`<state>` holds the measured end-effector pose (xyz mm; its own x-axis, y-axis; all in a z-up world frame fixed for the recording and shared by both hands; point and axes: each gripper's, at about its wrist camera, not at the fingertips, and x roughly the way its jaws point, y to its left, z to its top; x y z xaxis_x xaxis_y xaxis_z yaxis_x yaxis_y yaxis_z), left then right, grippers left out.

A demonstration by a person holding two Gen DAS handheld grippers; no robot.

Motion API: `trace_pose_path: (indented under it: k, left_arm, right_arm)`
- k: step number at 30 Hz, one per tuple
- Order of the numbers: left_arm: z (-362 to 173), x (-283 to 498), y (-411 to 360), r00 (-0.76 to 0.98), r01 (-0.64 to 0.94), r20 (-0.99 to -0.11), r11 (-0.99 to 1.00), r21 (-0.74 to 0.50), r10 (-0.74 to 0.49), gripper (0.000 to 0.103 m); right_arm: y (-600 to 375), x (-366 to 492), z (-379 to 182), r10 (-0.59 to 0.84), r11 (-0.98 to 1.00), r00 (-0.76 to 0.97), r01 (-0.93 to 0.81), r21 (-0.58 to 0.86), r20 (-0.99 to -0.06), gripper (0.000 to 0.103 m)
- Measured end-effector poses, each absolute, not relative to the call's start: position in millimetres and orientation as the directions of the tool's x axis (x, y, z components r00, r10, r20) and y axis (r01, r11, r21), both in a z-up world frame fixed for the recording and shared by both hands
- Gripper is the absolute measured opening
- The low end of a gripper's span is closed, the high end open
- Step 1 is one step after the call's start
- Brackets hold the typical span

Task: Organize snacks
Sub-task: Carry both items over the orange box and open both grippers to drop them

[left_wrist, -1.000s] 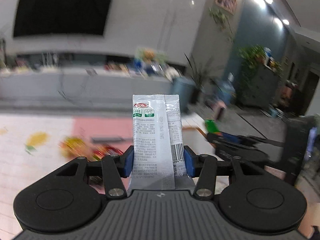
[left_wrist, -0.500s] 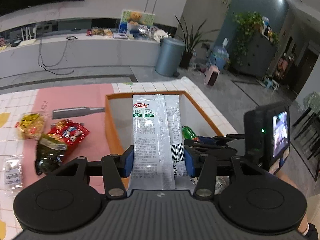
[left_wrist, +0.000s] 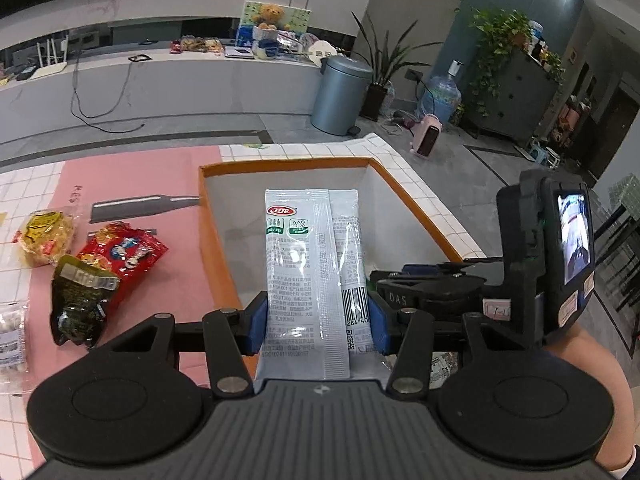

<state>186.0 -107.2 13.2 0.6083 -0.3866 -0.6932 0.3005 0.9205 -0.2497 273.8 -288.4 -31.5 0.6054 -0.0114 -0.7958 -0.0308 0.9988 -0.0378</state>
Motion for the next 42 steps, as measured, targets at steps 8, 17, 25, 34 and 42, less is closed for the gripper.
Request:
trace_pose_path:
  k: [8, 17, 25, 34, 42]
  left_arm:
    - [26, 187, -110, 0.618, 0.275, -0.707, 0.937, -0.216, -0.344, 0.057]
    - [-3, 222, -150, 0.547, 0.222, -0.785, 0.954, -0.201, -0.292, 0.057]
    - [-33, 242, -178, 0.562, 0.066, -0.821, 0.995, -0.075, -0.099, 0.057]
    - [-29, 239, -195, 0.613, 0.057, -0.79, 0.997, 0.052, 0.006, 0.081]
    - [-10, 227, -195, 0.641, 0.068, -0.767, 0.997, 0.045, -0.009, 0.083]
  right_arm:
    - [-310, 245, -5, 0.065, 0.995, 0.719, 0.005, 0.1, -0.692, 0.061]
    - [-341, 226, 7, 0.06, 0.969, 0.806, 0.093, 0.227, -0.589, 0.062]
    - [-348, 225, 5, 0.11, 0.964, 0.805, 0.057, 0.261, -0.584, 0.062]
    - [-374, 213, 6, 0.105, 0.931, 0.814, 0.122, 0.345, -0.571, 0.063]
    - [-375, 212, 5, 0.106, 0.928, 0.806, 0.13, 0.349, -0.582, 0.063]
